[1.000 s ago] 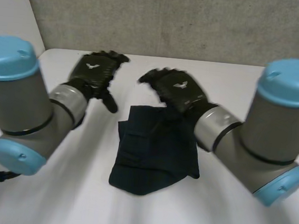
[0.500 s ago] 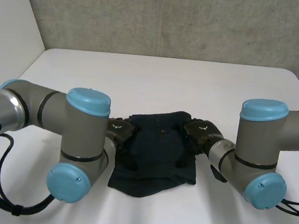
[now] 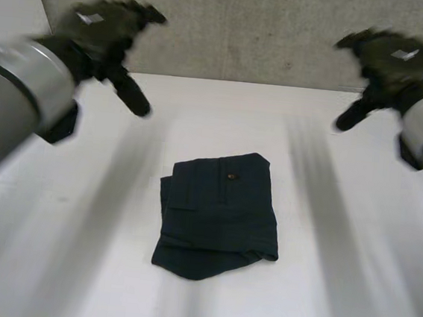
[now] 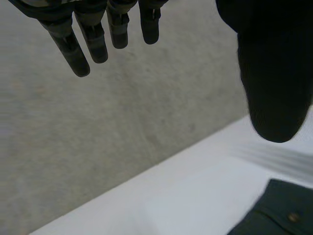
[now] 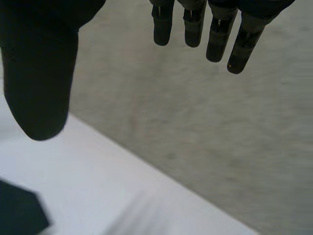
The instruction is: Fold the shorts.
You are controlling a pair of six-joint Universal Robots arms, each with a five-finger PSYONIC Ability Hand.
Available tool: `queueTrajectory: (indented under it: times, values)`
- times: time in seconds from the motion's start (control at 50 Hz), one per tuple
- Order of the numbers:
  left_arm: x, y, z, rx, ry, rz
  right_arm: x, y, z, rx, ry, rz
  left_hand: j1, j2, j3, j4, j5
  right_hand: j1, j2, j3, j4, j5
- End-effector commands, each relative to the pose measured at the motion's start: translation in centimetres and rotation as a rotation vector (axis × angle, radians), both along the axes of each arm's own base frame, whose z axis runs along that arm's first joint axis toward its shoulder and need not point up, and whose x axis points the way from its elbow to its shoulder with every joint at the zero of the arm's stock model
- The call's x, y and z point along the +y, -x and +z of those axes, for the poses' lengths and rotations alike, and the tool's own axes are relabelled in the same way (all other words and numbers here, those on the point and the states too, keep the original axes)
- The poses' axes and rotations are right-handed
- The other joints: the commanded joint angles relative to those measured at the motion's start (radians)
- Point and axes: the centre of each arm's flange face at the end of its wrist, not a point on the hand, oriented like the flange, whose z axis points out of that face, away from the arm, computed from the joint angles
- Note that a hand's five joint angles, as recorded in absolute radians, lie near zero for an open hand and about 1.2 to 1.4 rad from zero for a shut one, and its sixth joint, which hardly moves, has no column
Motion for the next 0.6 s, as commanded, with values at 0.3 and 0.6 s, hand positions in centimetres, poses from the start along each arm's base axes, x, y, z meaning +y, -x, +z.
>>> queueTrajectory:
  times: [0.3, 0.6]
  values:
    - [0.3, -2.9, -0.2, -0.018, -0.181, 0.076, 1.3, 2.2, 1.0, 0.036, -0.061, -0.084, 0.012, 0.004, -0.032, -0.029, -0.046, 0.002, -0.029, -0.020, -0.062, -0.055]
    - [0.3, -2.8, -0.8, -0.047, -0.134, 0.065, 1.0, 2.0, 0.3, 0.026, -0.031, -0.084, 0.012, 0.004, -0.032, -0.029, -0.046, 0.002, -0.029, -0.020, -0.062, -0.055]
